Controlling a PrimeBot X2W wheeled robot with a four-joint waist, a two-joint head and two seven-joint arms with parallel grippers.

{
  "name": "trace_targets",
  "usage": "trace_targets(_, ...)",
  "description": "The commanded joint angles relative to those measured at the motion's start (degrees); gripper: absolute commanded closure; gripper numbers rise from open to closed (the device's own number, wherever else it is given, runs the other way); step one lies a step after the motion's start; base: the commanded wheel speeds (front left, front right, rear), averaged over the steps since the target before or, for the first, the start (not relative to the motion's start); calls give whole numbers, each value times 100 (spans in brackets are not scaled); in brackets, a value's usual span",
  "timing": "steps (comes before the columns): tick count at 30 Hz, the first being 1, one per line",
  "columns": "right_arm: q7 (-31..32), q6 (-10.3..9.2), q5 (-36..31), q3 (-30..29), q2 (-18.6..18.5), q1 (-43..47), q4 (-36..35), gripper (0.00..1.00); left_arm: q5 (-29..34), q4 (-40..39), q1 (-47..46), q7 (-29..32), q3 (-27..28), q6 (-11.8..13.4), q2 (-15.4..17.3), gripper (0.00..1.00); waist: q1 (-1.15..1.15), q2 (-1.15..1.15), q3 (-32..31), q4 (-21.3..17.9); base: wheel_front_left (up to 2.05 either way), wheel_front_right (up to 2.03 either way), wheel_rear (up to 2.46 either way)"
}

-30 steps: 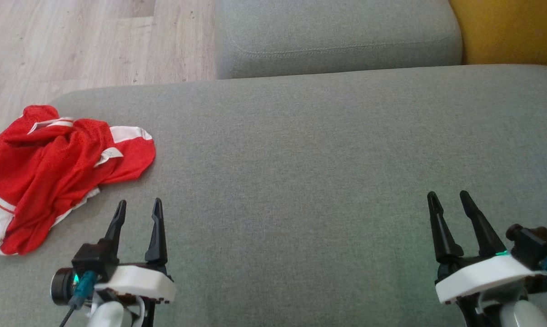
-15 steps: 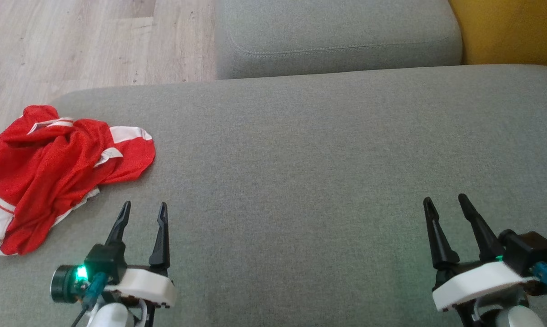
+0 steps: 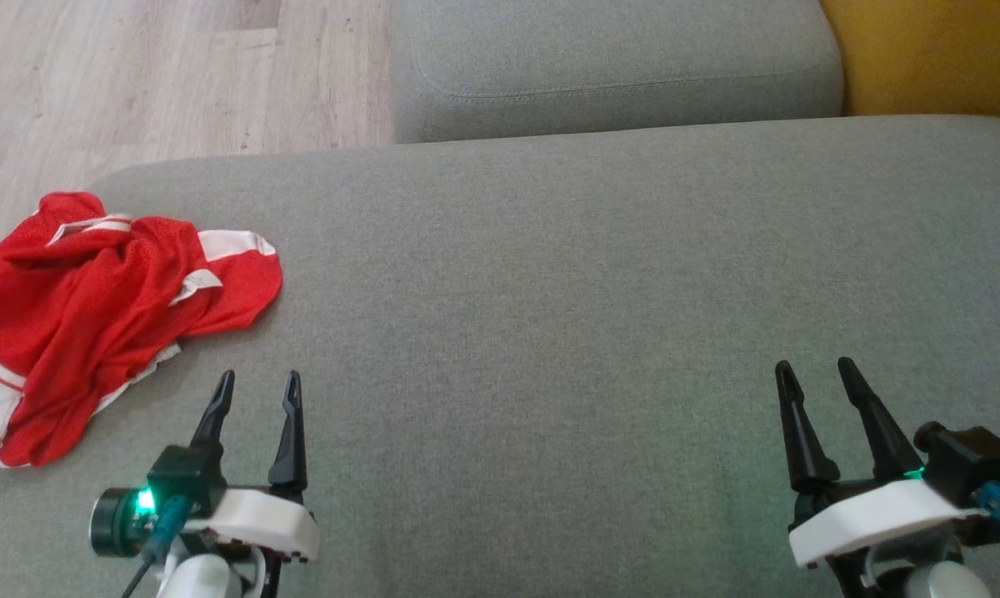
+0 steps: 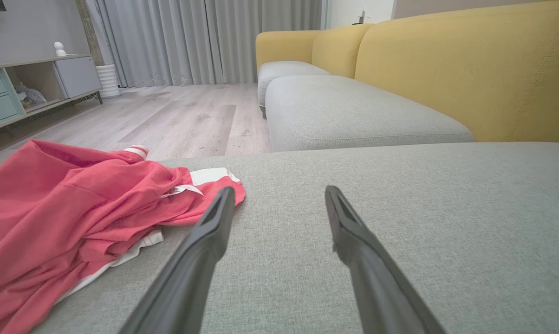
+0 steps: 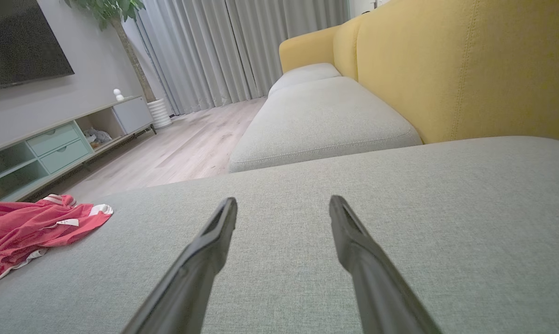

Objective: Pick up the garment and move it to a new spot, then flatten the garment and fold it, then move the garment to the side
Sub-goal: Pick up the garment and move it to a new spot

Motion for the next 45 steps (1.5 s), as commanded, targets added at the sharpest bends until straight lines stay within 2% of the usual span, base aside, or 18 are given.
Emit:
trace_targets(1,-43,-4,23,93,-43,-164,-191,0,-49,-147,-251,15,233,57,123,0,0,0,3,0,0,0,0)
trace_targets(12,-19,-4,-10,75,-88,-179,-259,0,-118,-151,-268,73,211,120,127,0,0,0,23,128,0,0,0)
trace_targets(32,200,-4,-107,245,-219,-348,-909,0,-382,-360,-399,-196,519,328,222,0,0,0,251,2114,0,0,0)
trace_targets(38,306,-4,-103,287,-213,-368,-1060,0,-476,-470,-358,-278,624,376,226,0,0,0,291,2482,0,0,0)
trace_targets(45,410,-4,-122,259,-230,-363,-1162,0,-485,-525,-335,-367,663,408,220,0,0,0,331,2699,0,0,0)
